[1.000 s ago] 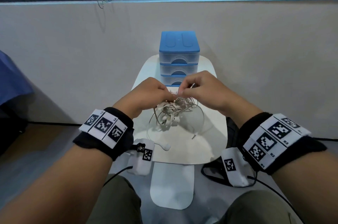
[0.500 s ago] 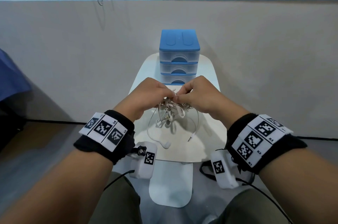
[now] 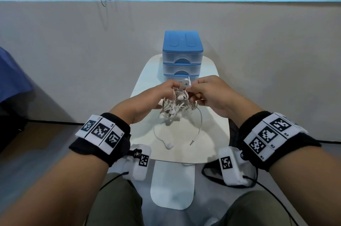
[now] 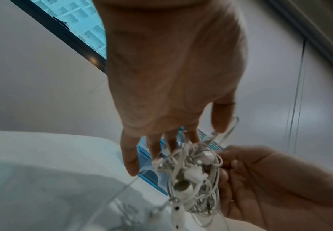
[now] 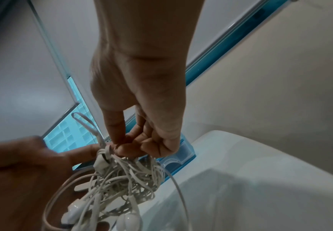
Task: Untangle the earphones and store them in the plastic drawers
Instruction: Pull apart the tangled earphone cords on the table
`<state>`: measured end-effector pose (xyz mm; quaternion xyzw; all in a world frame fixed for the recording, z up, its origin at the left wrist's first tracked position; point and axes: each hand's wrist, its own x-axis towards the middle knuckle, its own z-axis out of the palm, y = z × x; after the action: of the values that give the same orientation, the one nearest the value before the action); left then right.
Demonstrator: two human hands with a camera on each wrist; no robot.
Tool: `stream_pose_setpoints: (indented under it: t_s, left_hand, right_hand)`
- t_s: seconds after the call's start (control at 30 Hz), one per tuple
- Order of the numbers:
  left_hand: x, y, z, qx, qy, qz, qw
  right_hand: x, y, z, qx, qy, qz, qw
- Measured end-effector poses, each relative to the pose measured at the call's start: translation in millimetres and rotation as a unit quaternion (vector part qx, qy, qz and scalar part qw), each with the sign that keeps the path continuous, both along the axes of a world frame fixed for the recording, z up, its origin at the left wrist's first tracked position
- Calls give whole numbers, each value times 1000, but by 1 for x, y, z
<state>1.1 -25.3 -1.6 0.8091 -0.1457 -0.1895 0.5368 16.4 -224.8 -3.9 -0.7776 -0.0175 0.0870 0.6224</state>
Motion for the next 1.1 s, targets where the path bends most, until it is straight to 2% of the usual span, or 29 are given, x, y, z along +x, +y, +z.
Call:
stream_pose_setpoints:
  t_s: [0.1, 0.2, 0.3, 0.5, 0.67, 0.87, 1.1]
  left_hand:
    - [0, 1, -5, 20, -30, -55, 998]
    - [5, -6, -14, 54, -95, 2, 994]
    - [7, -13, -16, 78, -123, 8, 989]
    - [6, -8, -11, 37, -62, 17, 997]
    - [6, -8, -4, 9, 8, 24, 1000]
    - [11, -4, -5, 10, 12, 16, 1000]
    - [12, -9, -12, 11, 16, 53, 998]
  right_hand:
    - [2, -3, 0, 30, 17, -23, 999]
    - [1, -6, 1, 25, 23, -26, 999]
    - [-1, -8, -1, 3, 9, -19, 1000]
    - [1, -14, 0, -73, -16, 25, 997]
    - [3, -14, -2, -67, -12, 36, 997]
    - [4, -13, -5, -63, 9, 56, 996]
    - [6, -15, -11, -84, 7, 66, 994]
